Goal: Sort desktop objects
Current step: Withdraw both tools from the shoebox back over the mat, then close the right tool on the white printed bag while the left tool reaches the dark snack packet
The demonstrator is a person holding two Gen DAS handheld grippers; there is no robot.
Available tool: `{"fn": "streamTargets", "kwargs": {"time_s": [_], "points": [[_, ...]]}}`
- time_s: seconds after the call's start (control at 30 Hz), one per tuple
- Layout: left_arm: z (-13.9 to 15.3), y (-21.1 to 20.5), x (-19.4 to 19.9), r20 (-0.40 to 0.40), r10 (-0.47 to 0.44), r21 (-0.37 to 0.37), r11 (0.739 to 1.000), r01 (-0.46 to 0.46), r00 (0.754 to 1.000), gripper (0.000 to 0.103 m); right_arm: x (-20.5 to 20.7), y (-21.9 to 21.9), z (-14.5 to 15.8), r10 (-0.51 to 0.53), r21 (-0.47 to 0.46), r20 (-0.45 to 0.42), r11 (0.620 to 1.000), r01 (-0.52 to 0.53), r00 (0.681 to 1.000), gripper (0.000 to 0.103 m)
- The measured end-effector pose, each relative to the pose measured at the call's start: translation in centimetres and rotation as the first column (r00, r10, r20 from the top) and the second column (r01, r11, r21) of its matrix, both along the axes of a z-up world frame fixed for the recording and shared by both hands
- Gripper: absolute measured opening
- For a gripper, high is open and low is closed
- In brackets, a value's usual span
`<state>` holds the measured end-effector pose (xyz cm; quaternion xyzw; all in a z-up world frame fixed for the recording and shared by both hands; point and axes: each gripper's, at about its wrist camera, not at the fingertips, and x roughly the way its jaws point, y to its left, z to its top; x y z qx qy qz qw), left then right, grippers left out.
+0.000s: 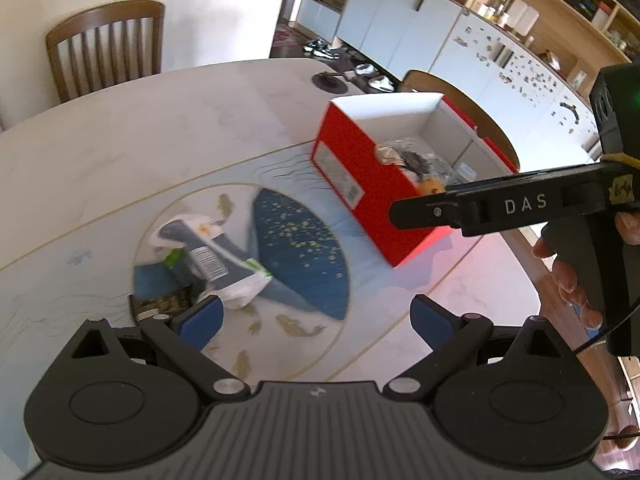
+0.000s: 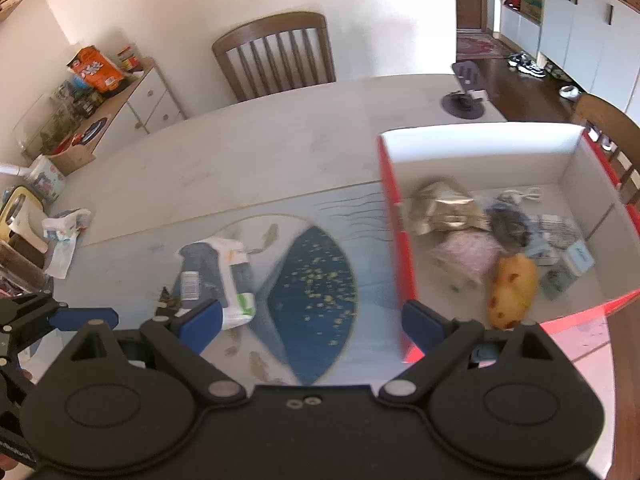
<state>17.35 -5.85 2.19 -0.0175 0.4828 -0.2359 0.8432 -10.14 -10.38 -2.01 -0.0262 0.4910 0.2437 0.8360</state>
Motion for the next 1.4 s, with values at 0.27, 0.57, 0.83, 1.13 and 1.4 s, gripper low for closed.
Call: {"fn": "streamTargets", "kwargs": {"time_s": [0.27,0.57,0.83,1.13,1.4], "points": [[-1.1,3.3,0.1,-0.010,0.045,0.004,0.999,-0.045,0.999,0.100,-0.4,3.9,-1.0,0.026,-0.004,-0.022,1.000,-0.027,0.999,0.096],[-3.5,6.0,0.7,-0.018,0.094,0.015,0.996,-0.094,0.995,0.100,0.2,7.7,-2.3,0.058,0.002,-0.046,0.998,-0.058,0.997,0.096],[-6.2,8.0,1.8,-0.046,0.149,-0.006,0.989,-0.149,0.988,0.100,1.5,10.5,-3.9,0.083,-0.014,-0.067,0.996,-0.084,0.994,0.096],[-9.3,9.1,3.3,-0.077,0.195,-0.007,0.981,-0.196,0.978,0.100,3.2,12.7,-5.8,0.089,-0.025,-0.101,0.995,-0.092,0.991,0.096],[-11.2,9.9,4.3,-0.112,0.251,-0.033,0.966,-0.256,0.962,0.100,4.3,15.0,-7.5,0.096,-0.044,-0.125,0.994,-0.102,0.988,0.096]]}}
